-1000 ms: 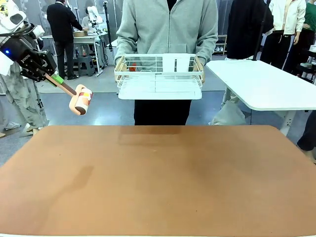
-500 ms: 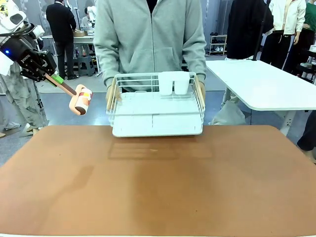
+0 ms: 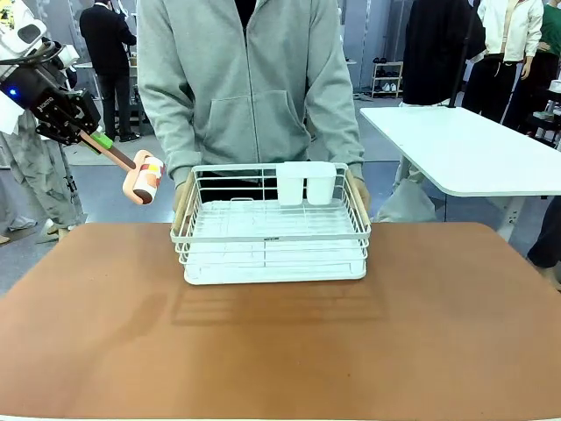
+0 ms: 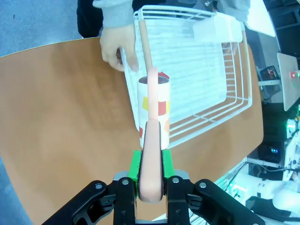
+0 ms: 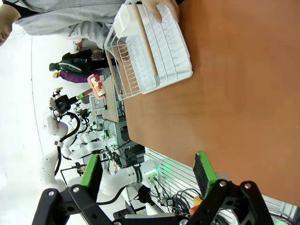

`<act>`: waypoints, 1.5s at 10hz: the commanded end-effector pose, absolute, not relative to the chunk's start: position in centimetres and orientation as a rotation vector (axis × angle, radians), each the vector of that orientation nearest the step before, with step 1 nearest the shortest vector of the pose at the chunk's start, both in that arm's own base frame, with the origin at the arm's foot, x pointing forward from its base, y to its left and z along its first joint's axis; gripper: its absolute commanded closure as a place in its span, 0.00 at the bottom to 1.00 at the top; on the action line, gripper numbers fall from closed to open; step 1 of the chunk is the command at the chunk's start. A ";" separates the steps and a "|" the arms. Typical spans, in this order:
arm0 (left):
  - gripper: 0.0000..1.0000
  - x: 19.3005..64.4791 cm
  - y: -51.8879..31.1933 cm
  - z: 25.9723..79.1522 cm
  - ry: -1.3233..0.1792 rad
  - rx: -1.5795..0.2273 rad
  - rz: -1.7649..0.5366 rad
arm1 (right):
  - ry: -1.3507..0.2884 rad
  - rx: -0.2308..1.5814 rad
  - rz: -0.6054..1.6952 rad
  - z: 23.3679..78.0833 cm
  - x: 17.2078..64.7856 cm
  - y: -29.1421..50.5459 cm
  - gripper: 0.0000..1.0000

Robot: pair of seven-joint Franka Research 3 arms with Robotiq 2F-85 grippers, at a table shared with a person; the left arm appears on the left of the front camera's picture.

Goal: Clean the table.
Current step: Place the Lint Roller down when the Dish drying rack is positioned in the middle of the table.

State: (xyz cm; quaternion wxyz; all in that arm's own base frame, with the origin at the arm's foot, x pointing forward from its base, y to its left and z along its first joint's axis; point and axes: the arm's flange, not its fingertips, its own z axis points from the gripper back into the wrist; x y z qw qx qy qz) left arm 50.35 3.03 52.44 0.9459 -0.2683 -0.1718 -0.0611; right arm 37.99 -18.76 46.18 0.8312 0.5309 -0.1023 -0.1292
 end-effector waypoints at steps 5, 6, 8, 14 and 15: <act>0.78 50.2 3.3 52.7 -0.352 -0.547 -0.124 | -0.220 1.131 -0.261 46.4 37.8 -18.8 0.00; 0.78 50.2 3.3 52.7 -0.352 -0.547 -0.124 | -0.220 1.131 -0.261 46.4 37.8 -18.8 0.00; 0.78 50.2 3.3 52.7 -0.352 -0.547 -0.124 | -0.220 1.131 -0.261 46.4 37.8 -18.8 0.00; 0.78 50.2 3.3 52.7 -0.352 -0.547 -0.124 | -0.220 1.131 -0.261 46.4 37.8 -18.8 0.00; 0.78 50.2 3.3 52.7 -0.352 -0.547 -0.124 | -0.220 1.131 -0.261 46.4 37.8 -18.8 0.00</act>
